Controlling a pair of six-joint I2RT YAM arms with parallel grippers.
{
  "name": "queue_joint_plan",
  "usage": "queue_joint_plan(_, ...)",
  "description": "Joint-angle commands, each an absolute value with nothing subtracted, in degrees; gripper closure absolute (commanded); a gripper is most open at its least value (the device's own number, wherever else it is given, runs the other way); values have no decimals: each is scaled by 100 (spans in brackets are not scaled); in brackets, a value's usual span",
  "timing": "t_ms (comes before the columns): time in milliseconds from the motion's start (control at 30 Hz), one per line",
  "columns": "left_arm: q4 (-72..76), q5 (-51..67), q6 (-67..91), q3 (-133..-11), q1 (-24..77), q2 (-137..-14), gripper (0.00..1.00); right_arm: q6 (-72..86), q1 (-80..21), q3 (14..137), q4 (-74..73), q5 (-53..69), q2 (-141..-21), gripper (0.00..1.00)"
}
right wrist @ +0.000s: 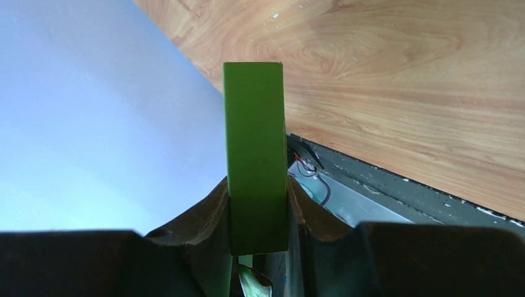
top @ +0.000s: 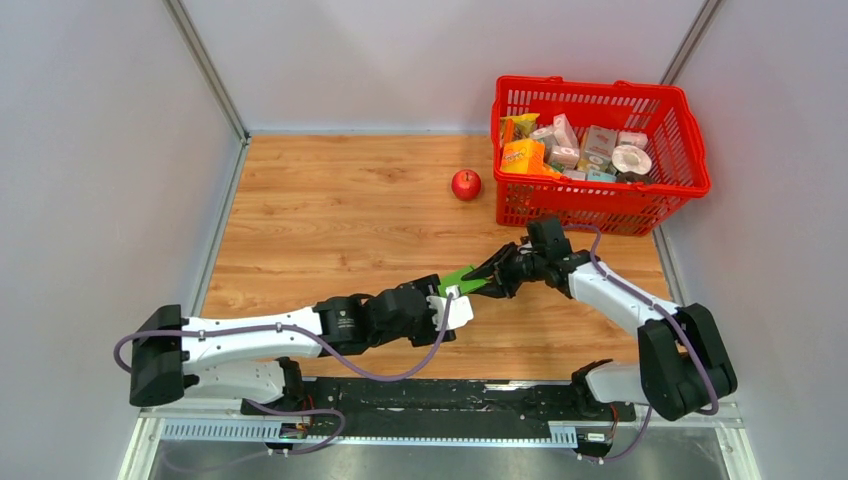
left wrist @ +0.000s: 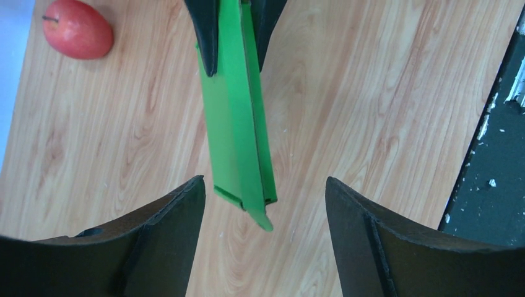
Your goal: Fold the paper box
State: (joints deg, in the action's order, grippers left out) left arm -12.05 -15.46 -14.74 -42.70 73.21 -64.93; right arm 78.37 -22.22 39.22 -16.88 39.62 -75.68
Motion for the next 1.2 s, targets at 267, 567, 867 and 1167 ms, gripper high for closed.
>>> queue_joint_plan(267,-343,-2021,-2179,-4737,7356,-7540,23,8912,-2390,3700,-1486,3972,-7093,82)
queue_joint_plan(567,343,-2523,-2531,-4333,7313,-7418,55,9246,-2558,3507,-1292,4034,-6847,77)
queue_joint_plan(867,35,-1917,-2145,-4175,7041,-7068,70,7800,-2444,4033,-2026,3667,-6925,35)
queue_joint_plan(1167,-254,-441,-871,-3437,6100,-5838,71,3074,-2381,4475,-1552,2626,-6346,0)
